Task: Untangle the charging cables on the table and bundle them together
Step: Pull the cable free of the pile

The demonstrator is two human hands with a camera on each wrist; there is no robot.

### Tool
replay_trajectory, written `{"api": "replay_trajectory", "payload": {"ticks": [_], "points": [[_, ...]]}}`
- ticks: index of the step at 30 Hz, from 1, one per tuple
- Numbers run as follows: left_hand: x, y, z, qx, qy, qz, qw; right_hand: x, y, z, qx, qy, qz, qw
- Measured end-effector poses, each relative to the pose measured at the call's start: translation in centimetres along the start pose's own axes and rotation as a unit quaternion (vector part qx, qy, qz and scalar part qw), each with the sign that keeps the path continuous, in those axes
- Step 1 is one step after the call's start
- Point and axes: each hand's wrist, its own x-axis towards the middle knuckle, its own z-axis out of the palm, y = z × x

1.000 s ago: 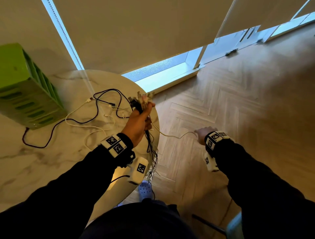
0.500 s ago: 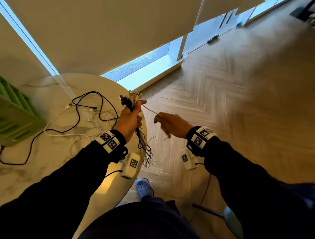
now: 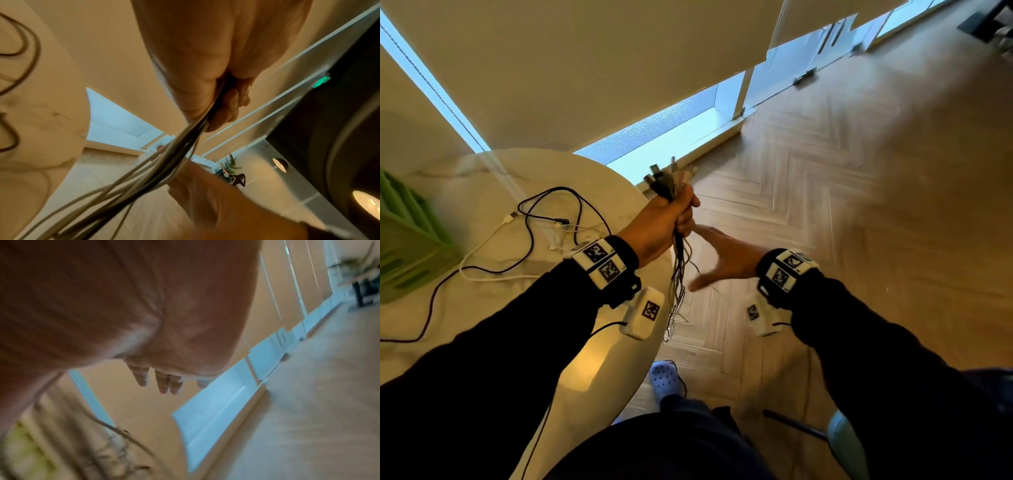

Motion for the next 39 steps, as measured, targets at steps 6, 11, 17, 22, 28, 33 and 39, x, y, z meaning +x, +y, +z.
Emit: {"api": "replay_trajectory", "payload": {"ticks": [6, 11, 17, 22, 28, 33, 39], "points": [[1.8, 2.6, 0.1, 0.304, 0.019, 0.051, 0.951, -0.1, -6.0, 0.0, 0.298, 0.124, -0.101, 0.941], [3.3, 3.2, 0.2, 0.087, 0.018, 0.033, 0.996, -1.1, -5.6, -1.3, 0.362, 0.106, -0.061, 0.924], [3.6, 3.5, 4.1, 0.174, -0.098, 0.032, 0.979, -0.8, -3.7, -3.3, 0.270, 0.229, 0.002, 0.935], [4.7, -1.5, 1.7, 0.178, -0.182, 0.028, 0.967, -2.4, -3.2, -4.6, 0.433, 0.275, 0.005, 0.859], [6.3, -6.1, 3.6, 0.365, -0.147, 0.052, 0.918, -4.8, -5.3, -4.2, 0.532, 0.206, -0.045, 0.820], [8.8, -6.7, 3.7, 0.224, -0.038, -0.043, 0.973, -6.6, -5.8, -5.0, 0.559, 0.276, -0.131, 0.771], [4.0, -9.0, 7.5, 0.232, -0.231, -0.085, 0.941, -5.4, -3.6, -9.3, 0.509, 0.345, -0.084, 0.784]]}}
